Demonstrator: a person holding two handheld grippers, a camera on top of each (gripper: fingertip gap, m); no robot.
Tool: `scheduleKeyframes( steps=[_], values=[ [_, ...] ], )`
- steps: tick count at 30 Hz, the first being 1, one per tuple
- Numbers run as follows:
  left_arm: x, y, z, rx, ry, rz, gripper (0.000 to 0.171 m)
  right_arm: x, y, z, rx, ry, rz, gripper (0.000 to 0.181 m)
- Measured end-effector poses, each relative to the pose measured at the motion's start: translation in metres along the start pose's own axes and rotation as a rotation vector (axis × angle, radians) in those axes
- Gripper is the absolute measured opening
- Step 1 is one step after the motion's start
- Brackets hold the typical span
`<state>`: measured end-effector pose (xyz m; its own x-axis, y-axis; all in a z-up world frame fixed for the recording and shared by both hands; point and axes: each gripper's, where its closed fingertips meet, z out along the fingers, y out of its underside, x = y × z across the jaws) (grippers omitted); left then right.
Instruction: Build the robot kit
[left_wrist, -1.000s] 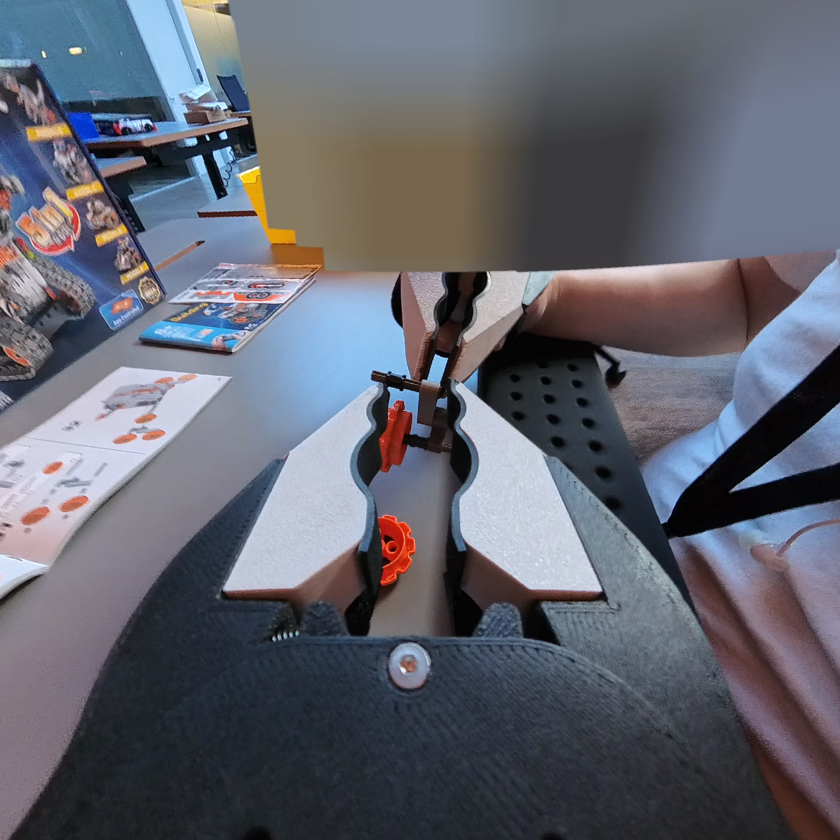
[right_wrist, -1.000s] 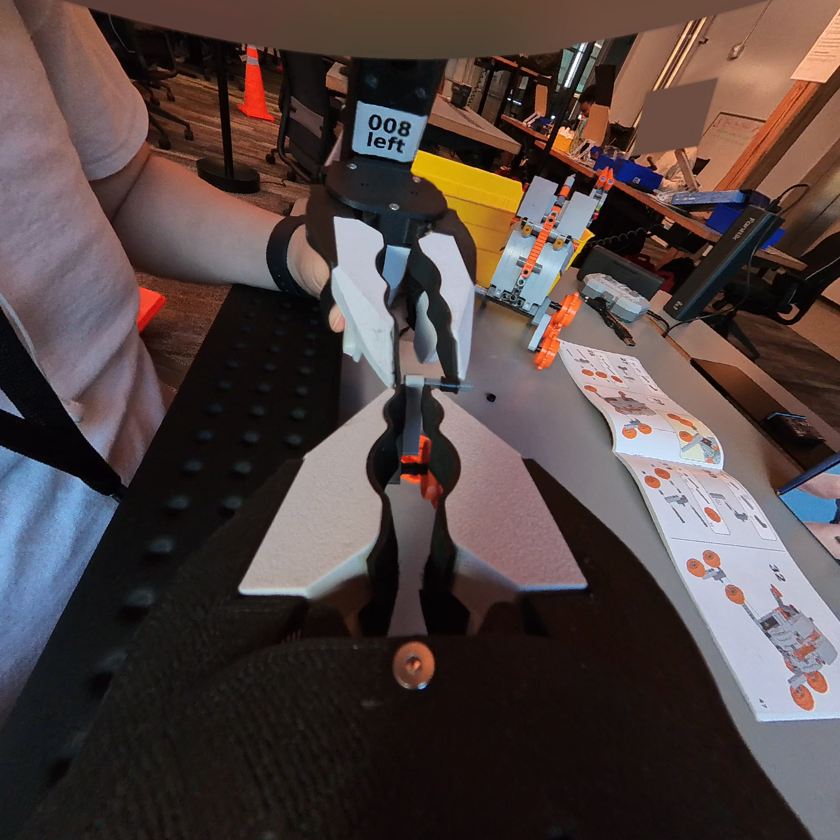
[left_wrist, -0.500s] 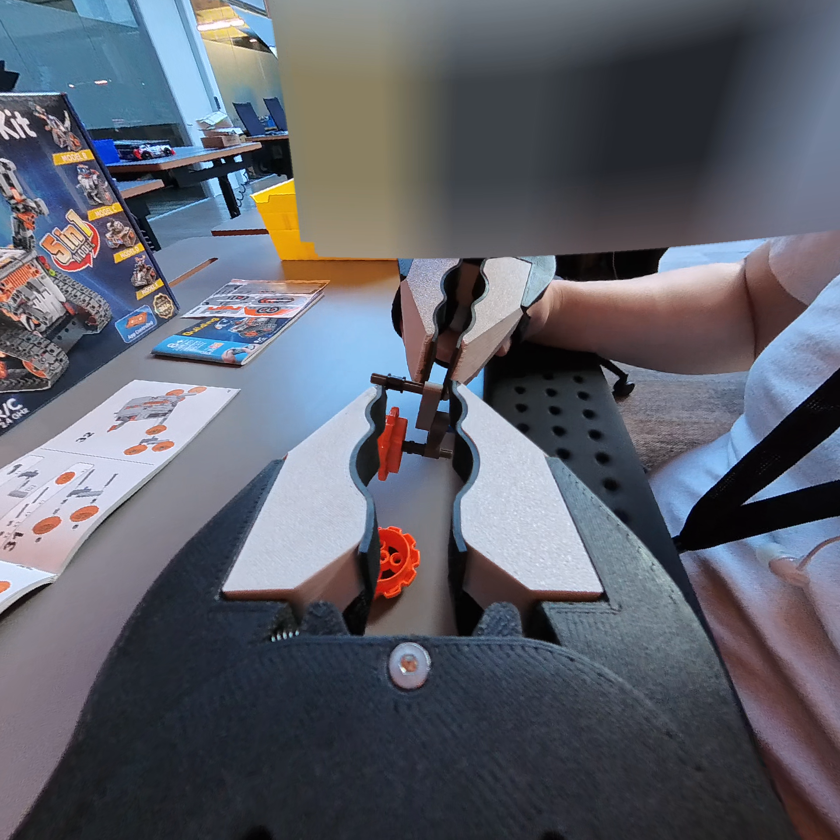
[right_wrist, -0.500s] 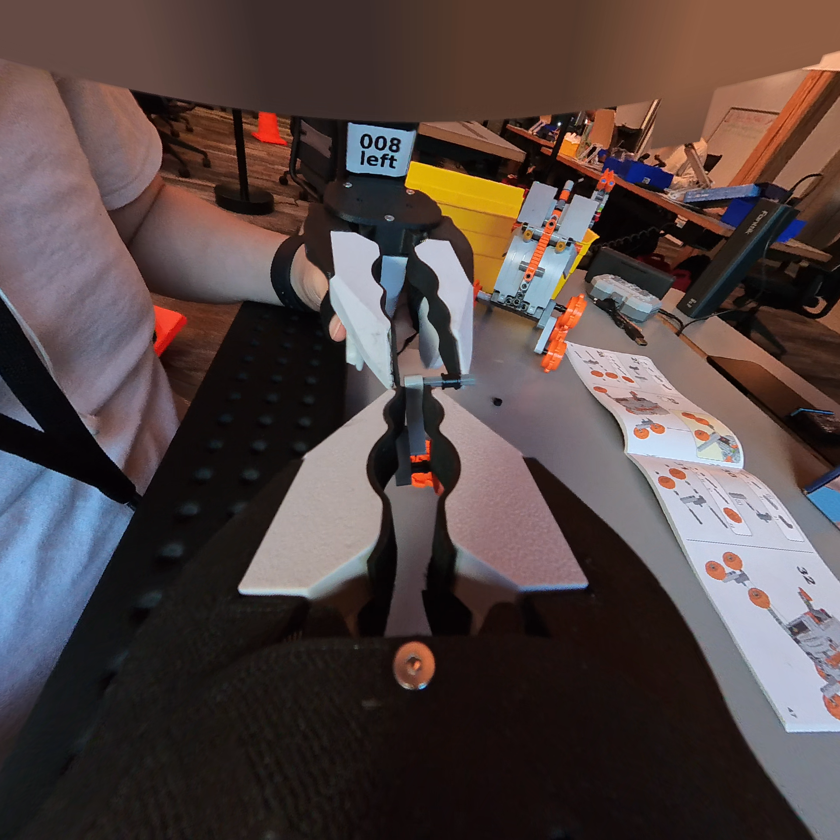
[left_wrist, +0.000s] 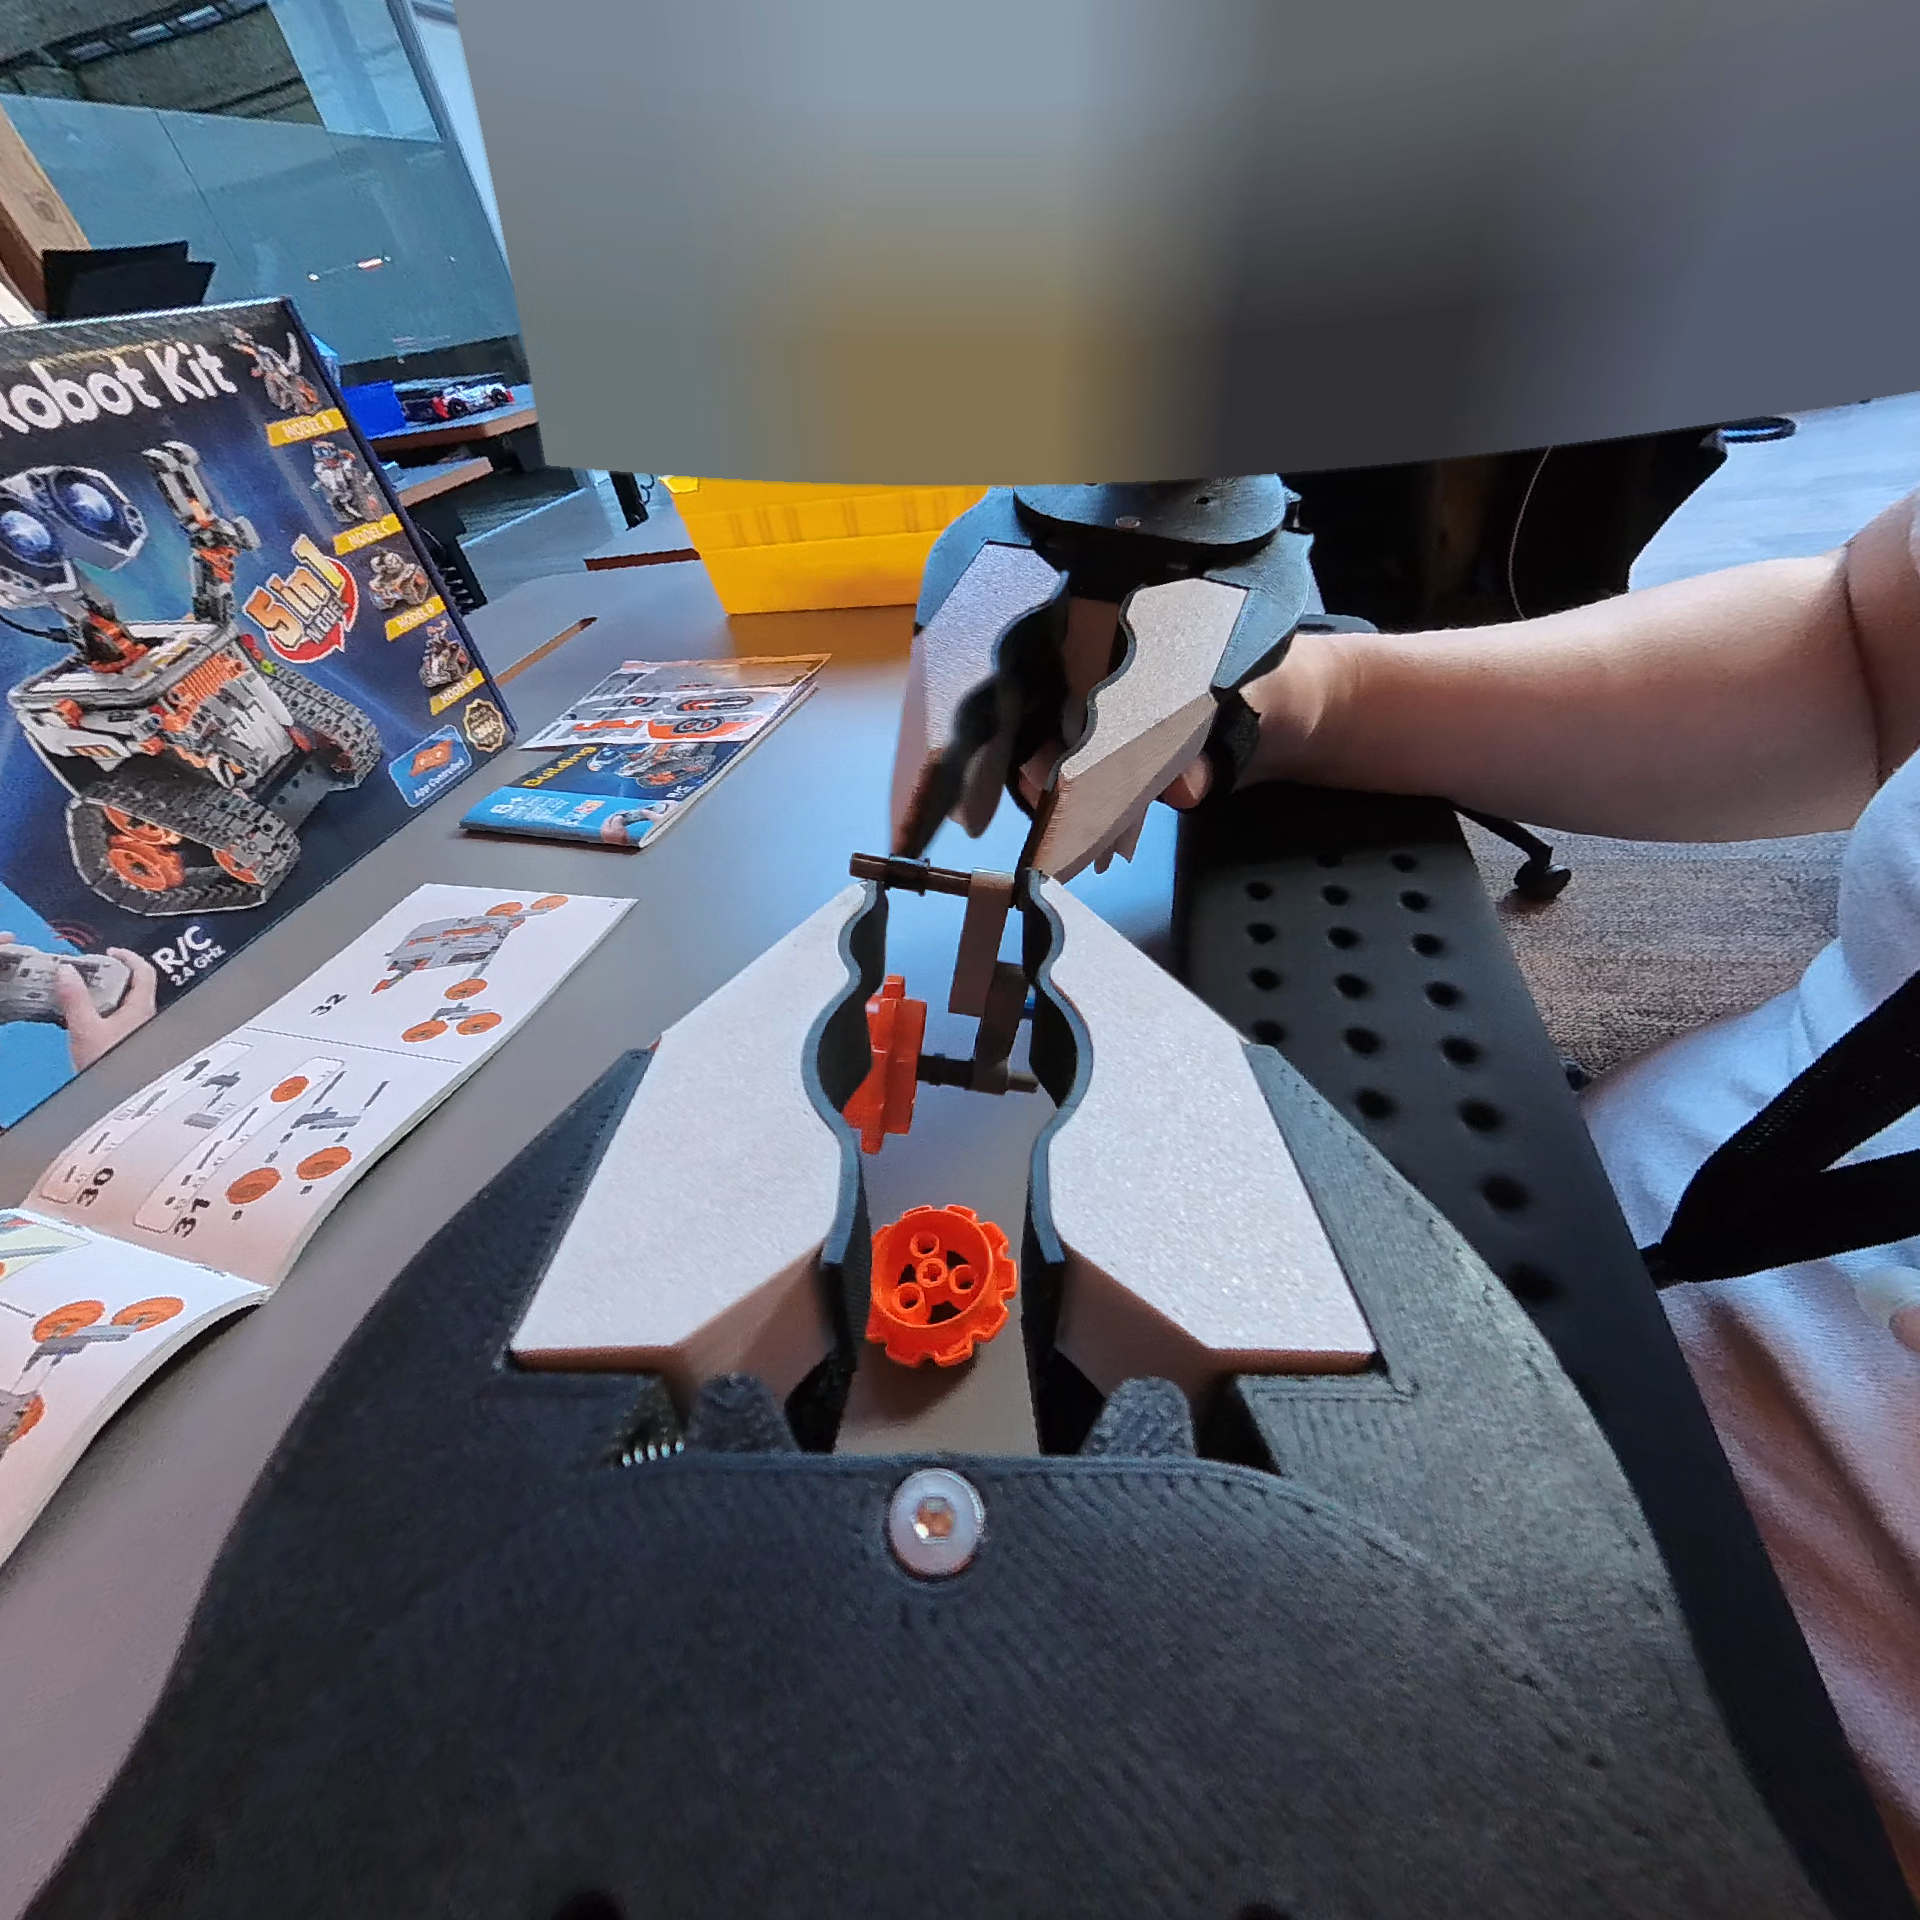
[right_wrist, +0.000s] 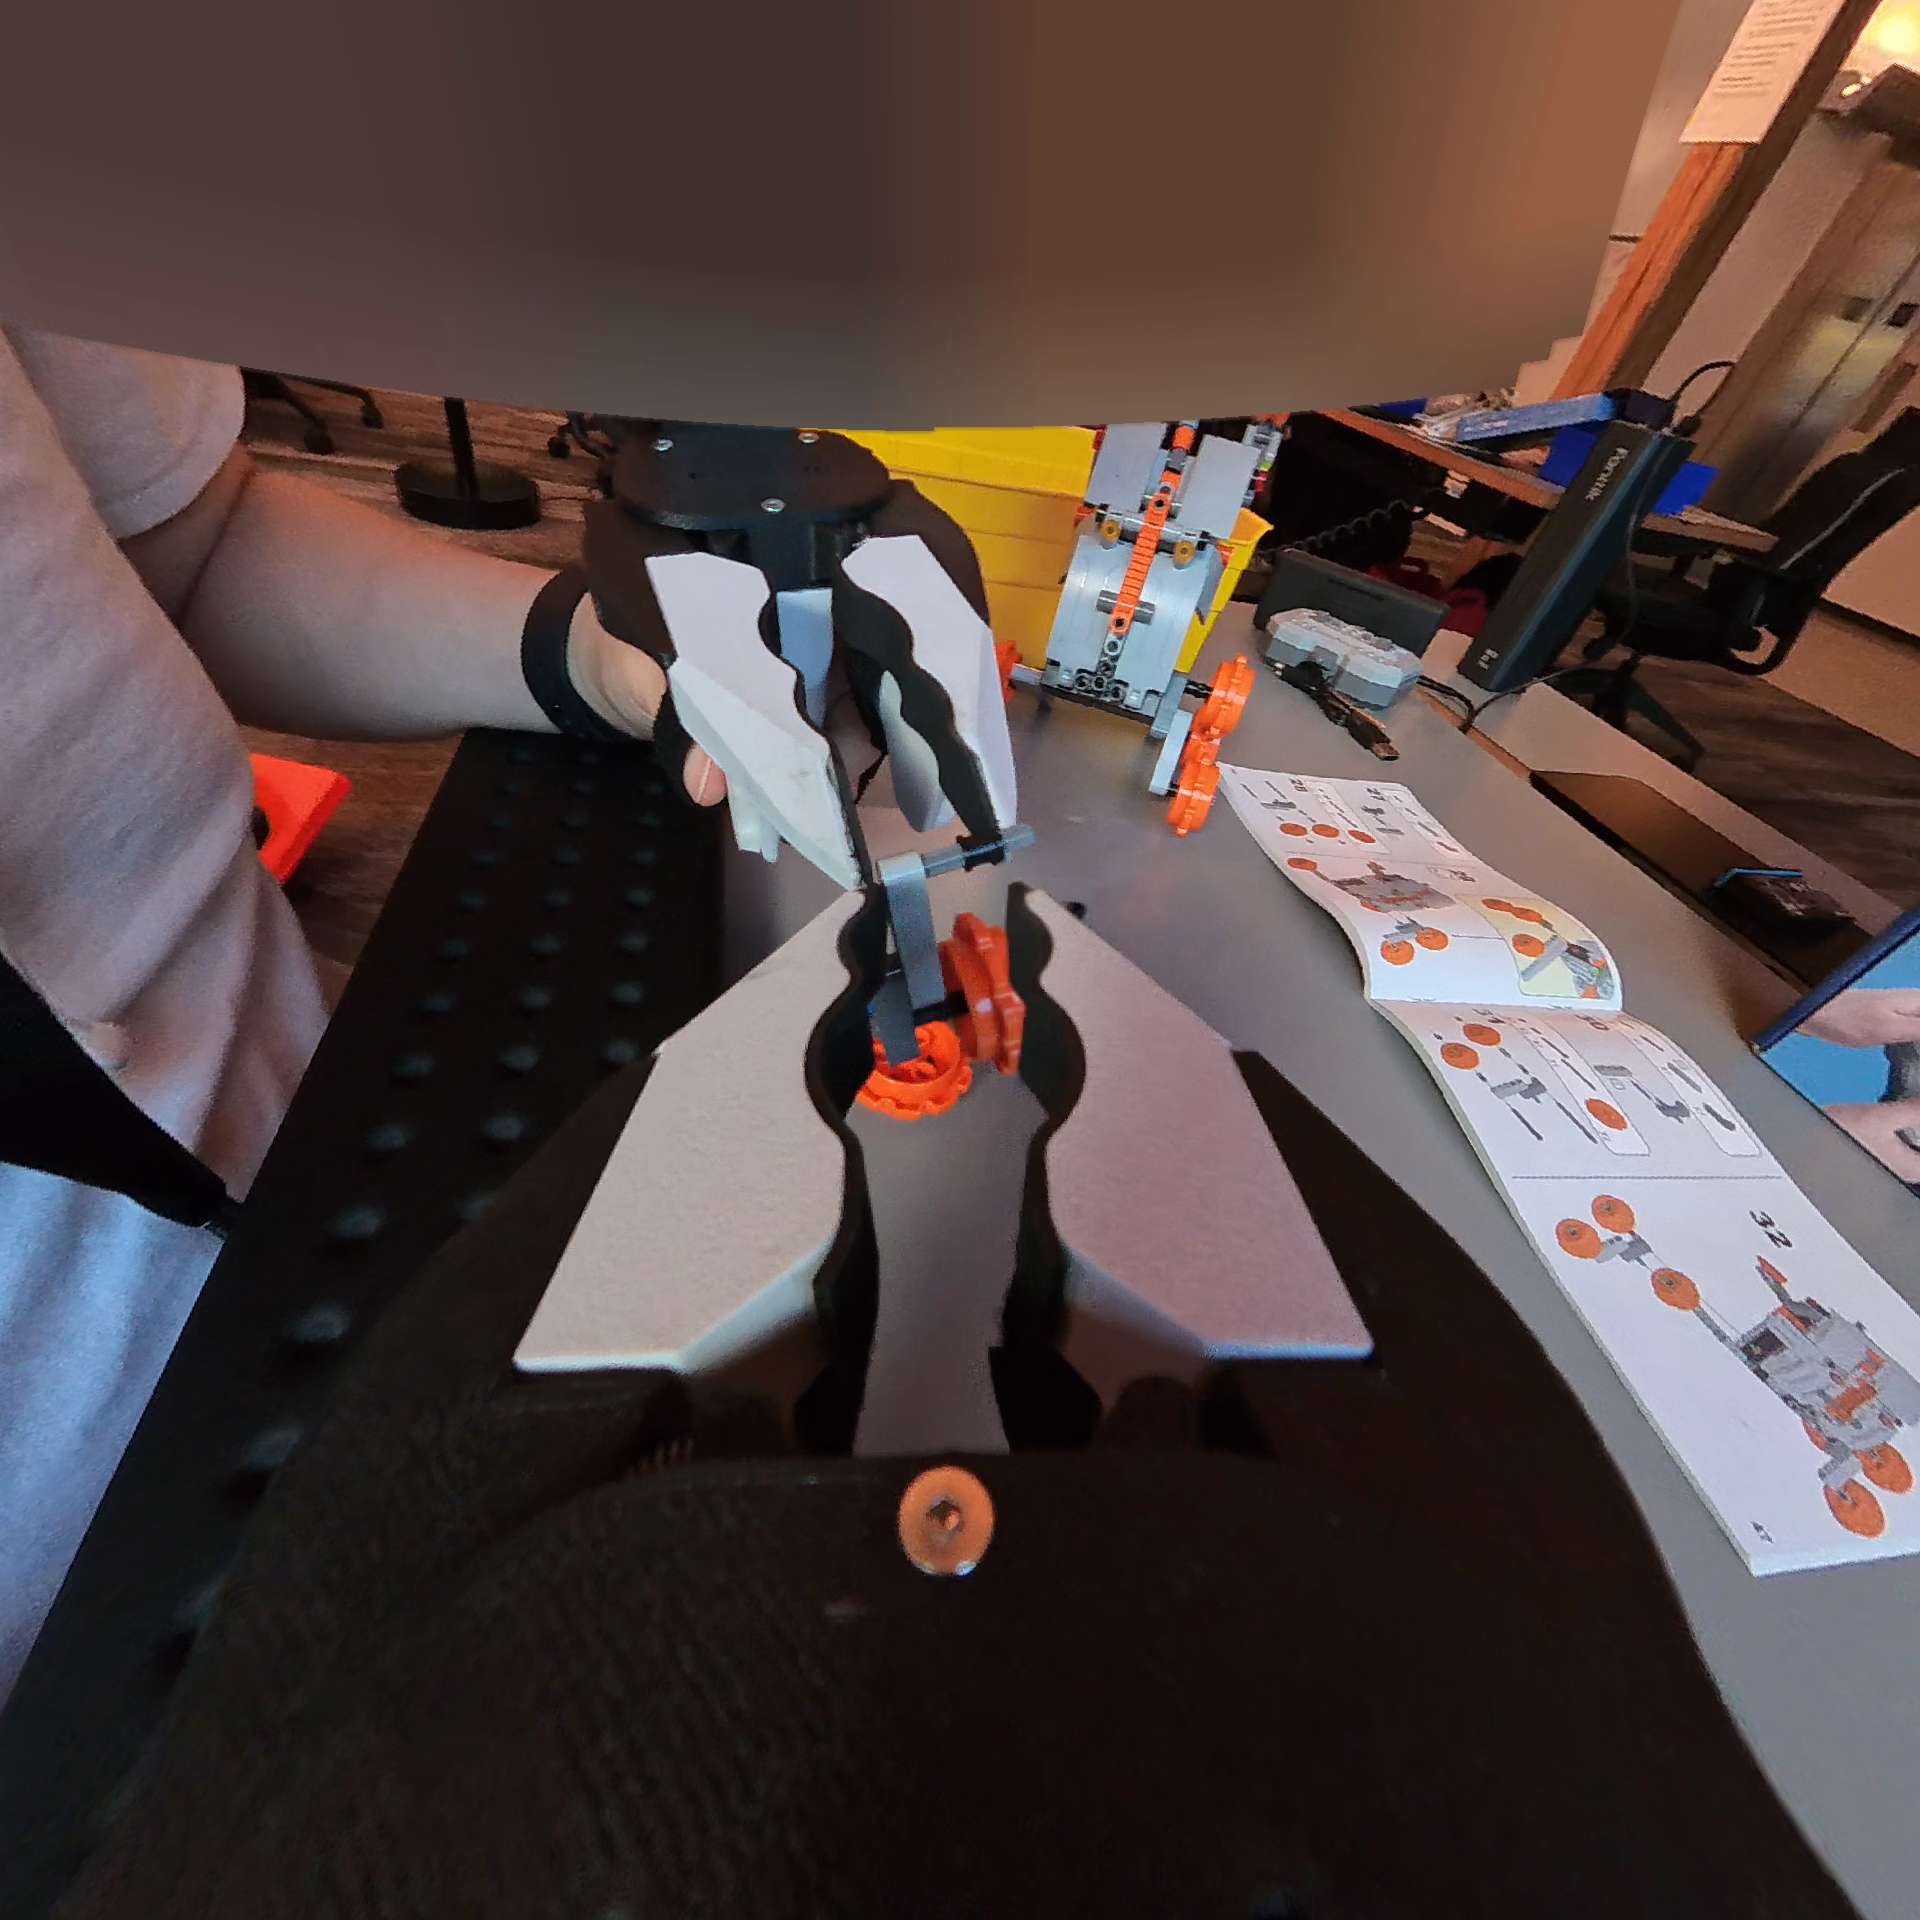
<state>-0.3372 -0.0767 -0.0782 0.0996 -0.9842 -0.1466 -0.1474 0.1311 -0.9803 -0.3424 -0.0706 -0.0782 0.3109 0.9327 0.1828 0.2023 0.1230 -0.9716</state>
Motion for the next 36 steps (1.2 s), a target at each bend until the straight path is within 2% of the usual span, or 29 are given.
scheduleKeyframes(
  steps=[3,14,36],
  values=[
    [-0.001,0.000,0.000,-0.001,-0.001,-0.006,0.025,0.005,0.000,0.000,0.001,0.031,0.007,0.032],
    [0.006,-0.002,-0.001,0.015,0.051,-0.022,0.025,-0.007,-0.004,-0.001,0.027,-0.019,-0.054,0.021],
    [0.015,-0.001,-0.002,0.015,0.121,-0.046,0.025,-0.015,-0.006,-0.002,0.031,-0.049,-0.103,0.023]
  ],
)
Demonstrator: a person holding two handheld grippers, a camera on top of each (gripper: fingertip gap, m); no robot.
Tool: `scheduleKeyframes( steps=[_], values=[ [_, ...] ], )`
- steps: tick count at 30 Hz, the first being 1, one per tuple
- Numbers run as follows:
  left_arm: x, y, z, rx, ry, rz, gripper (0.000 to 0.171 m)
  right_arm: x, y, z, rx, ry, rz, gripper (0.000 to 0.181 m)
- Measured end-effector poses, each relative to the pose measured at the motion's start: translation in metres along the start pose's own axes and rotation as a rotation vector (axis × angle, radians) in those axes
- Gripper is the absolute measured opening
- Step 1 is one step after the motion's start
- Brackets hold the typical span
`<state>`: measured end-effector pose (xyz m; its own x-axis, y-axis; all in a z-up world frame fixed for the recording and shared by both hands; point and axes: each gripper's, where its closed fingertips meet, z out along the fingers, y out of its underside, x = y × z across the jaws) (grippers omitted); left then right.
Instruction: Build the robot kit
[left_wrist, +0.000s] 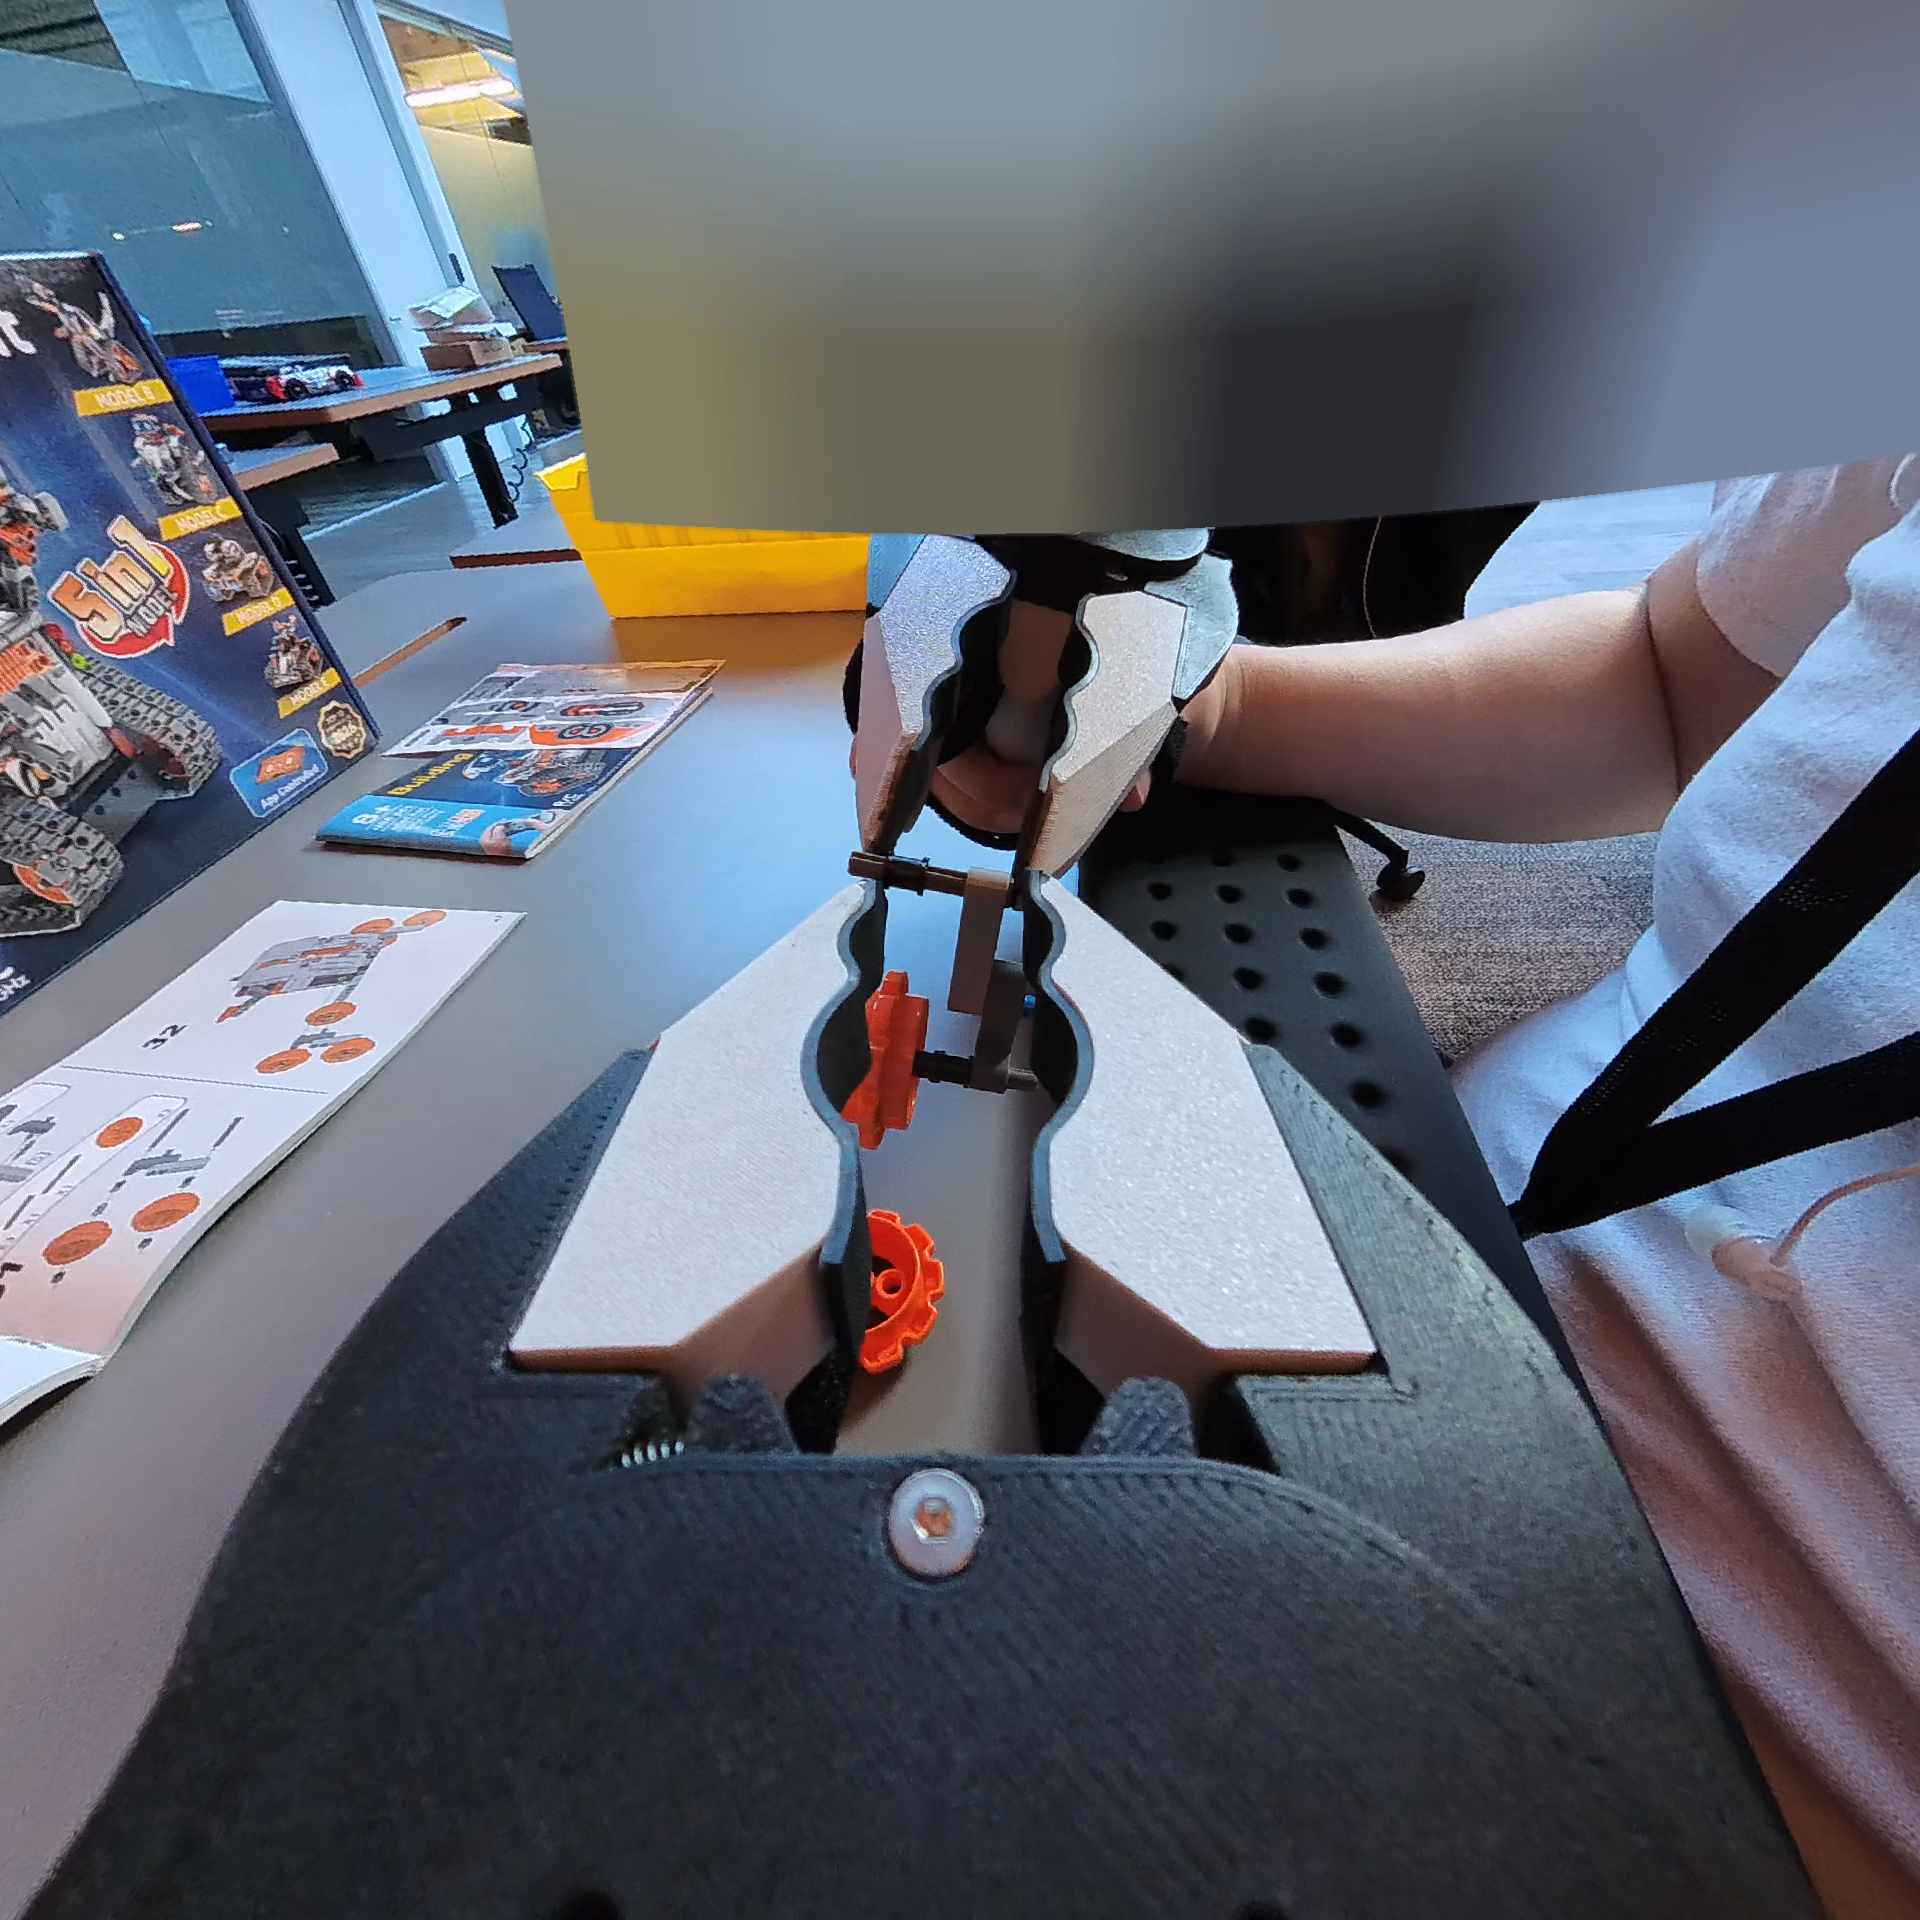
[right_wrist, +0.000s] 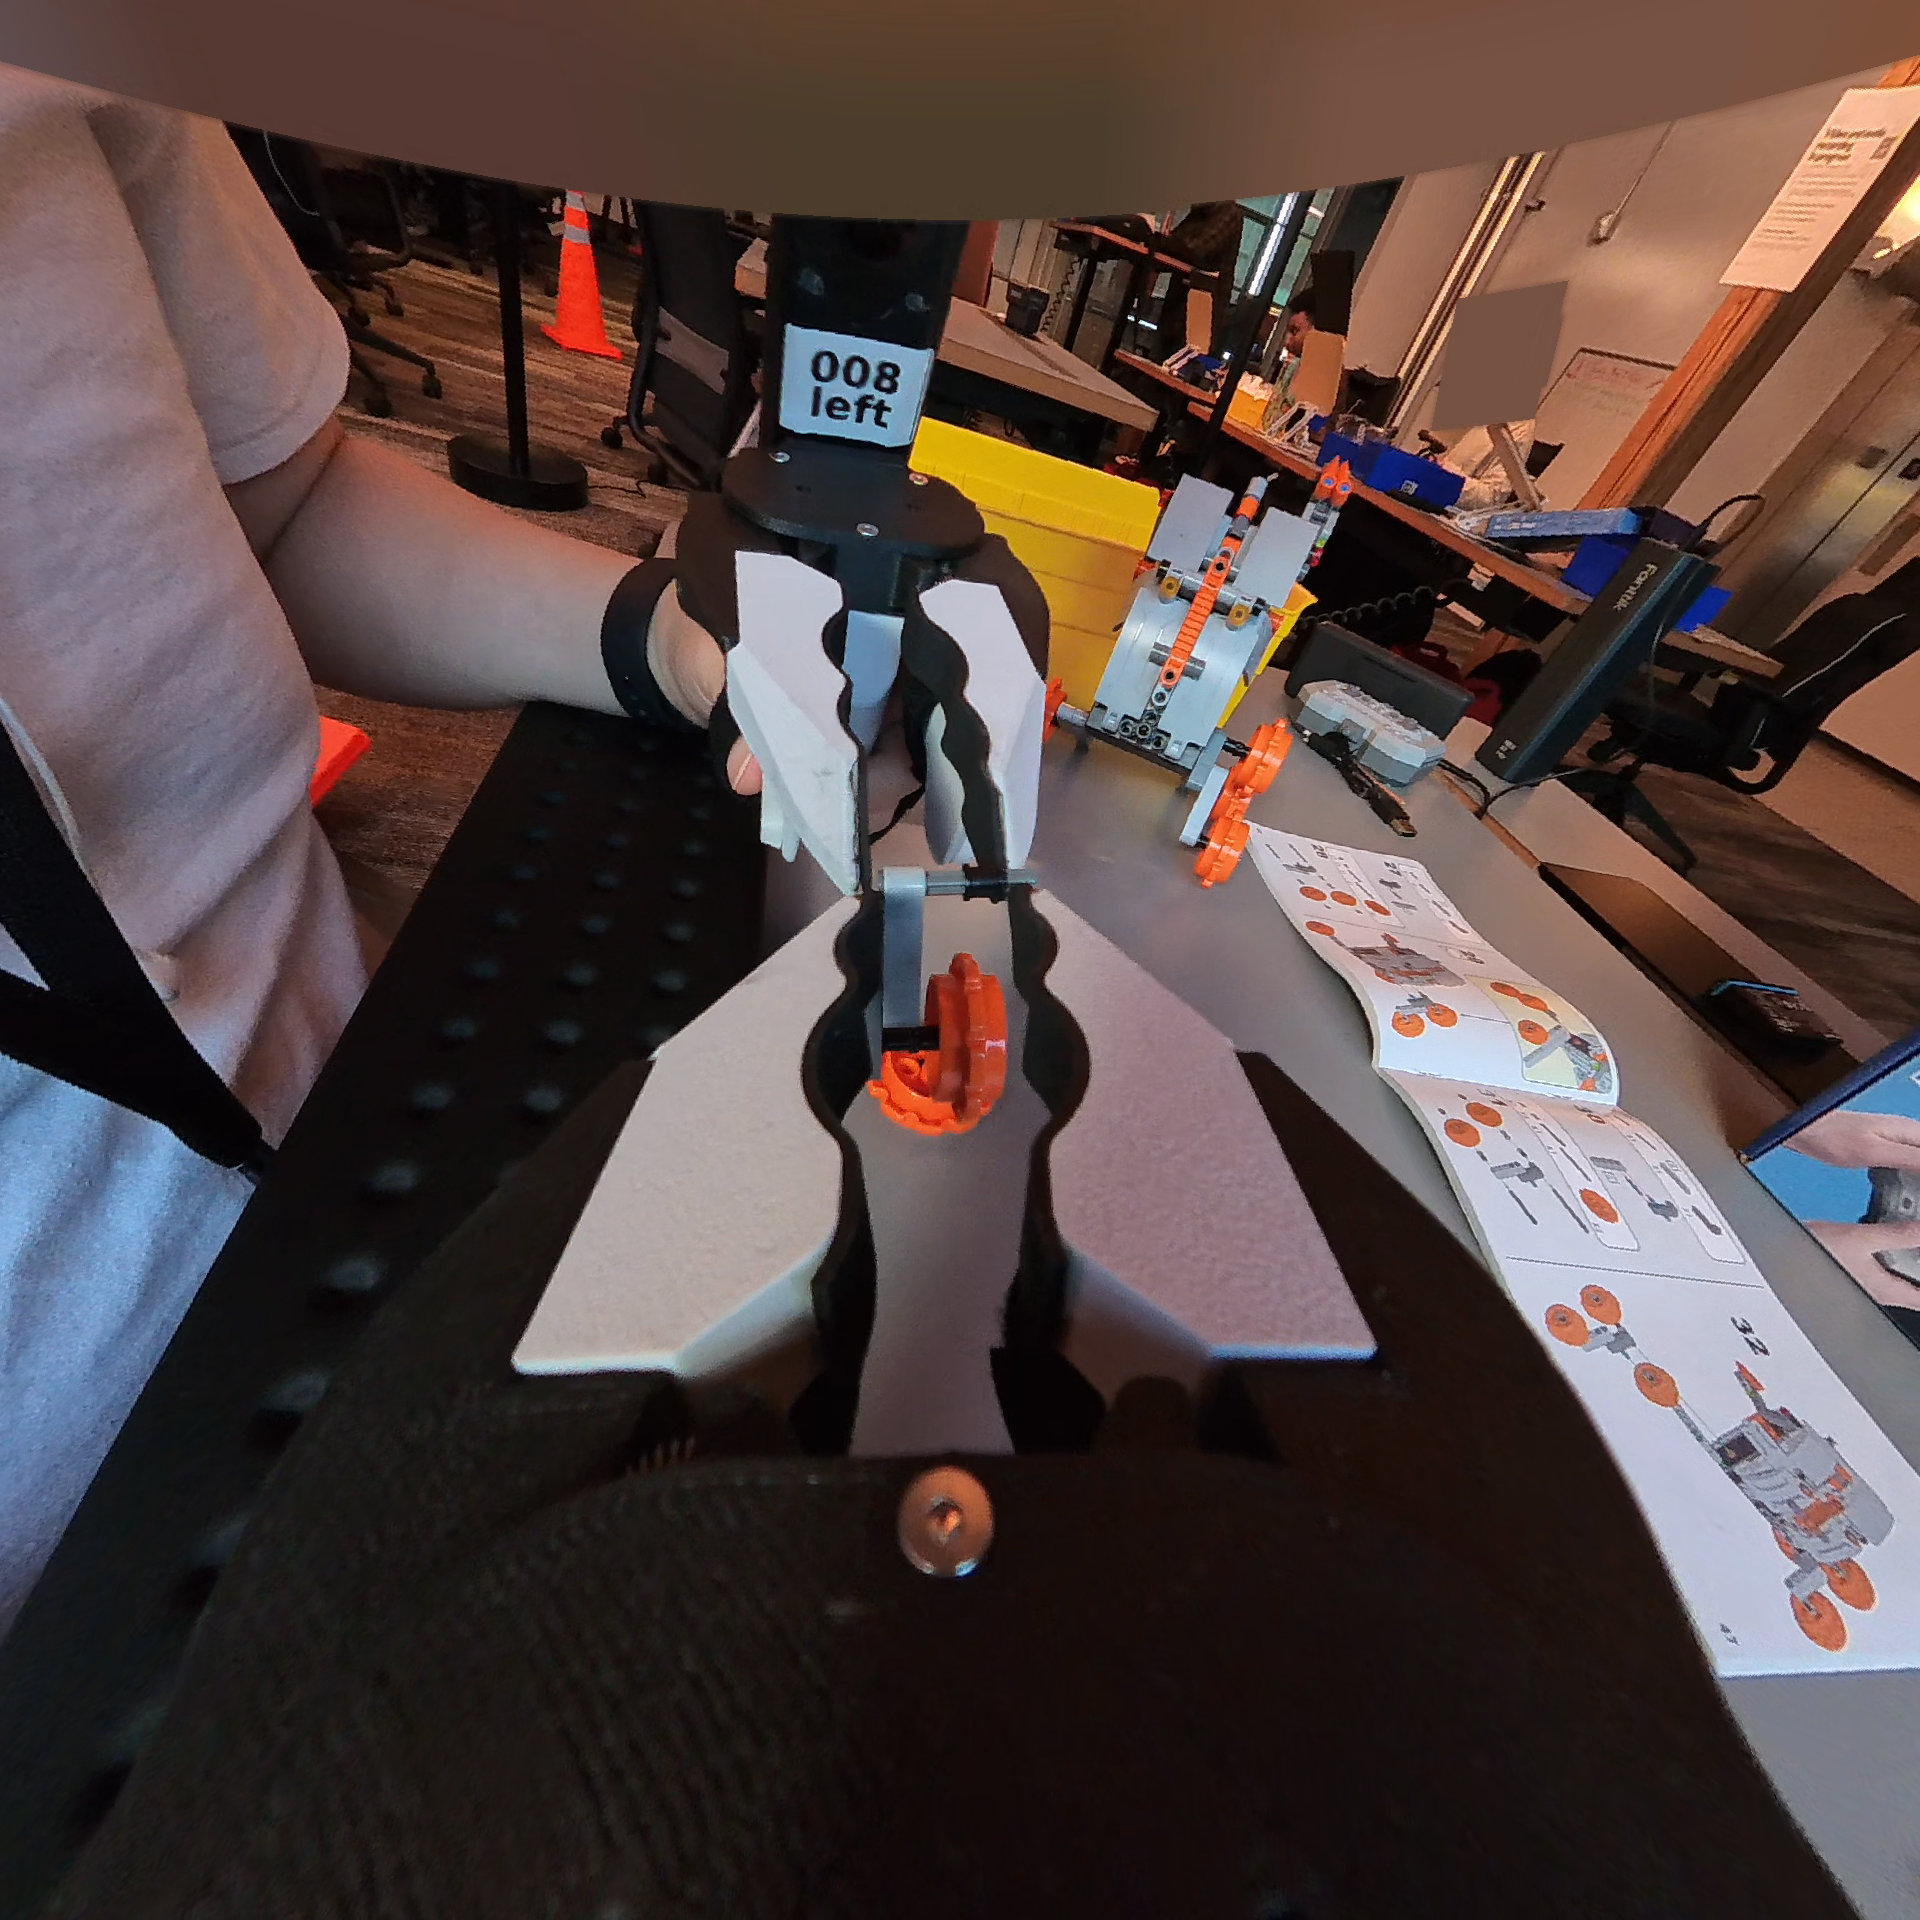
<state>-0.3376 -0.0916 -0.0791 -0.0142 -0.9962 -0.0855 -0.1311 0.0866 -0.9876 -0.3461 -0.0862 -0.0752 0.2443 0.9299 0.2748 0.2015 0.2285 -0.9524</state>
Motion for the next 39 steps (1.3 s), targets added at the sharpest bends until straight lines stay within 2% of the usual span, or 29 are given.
scheduleKeyframes(
  steps=[22,24,26,39],
  values=[
    [0.0050,0.0002,0.0011,-0.003,0.026,-0.011,0.025,-0.0055,-0.0002,-0.0009,0.015,-0.044,0.038,0.021],
    [0.0068,0.0014,0.0021,-0.011,0.029,-0.001,0.022,-0.0040,-0.0001,-0.0013,0.013,-0.035,0.044,0.014],
    [0.0059,0.0017,0.0035,-0.016,0.010,0.016,0.022,-0.0033,0.0014,-0.0020,0.000,-0.026,0.024,0.014],
    [0.0037,-0.0009,0.0027,-0.004,0.025,-0.051,0.022,-0.0012,-0.0028,-0.0019,0.032,-0.039,0.080,0.016]
  ],
)
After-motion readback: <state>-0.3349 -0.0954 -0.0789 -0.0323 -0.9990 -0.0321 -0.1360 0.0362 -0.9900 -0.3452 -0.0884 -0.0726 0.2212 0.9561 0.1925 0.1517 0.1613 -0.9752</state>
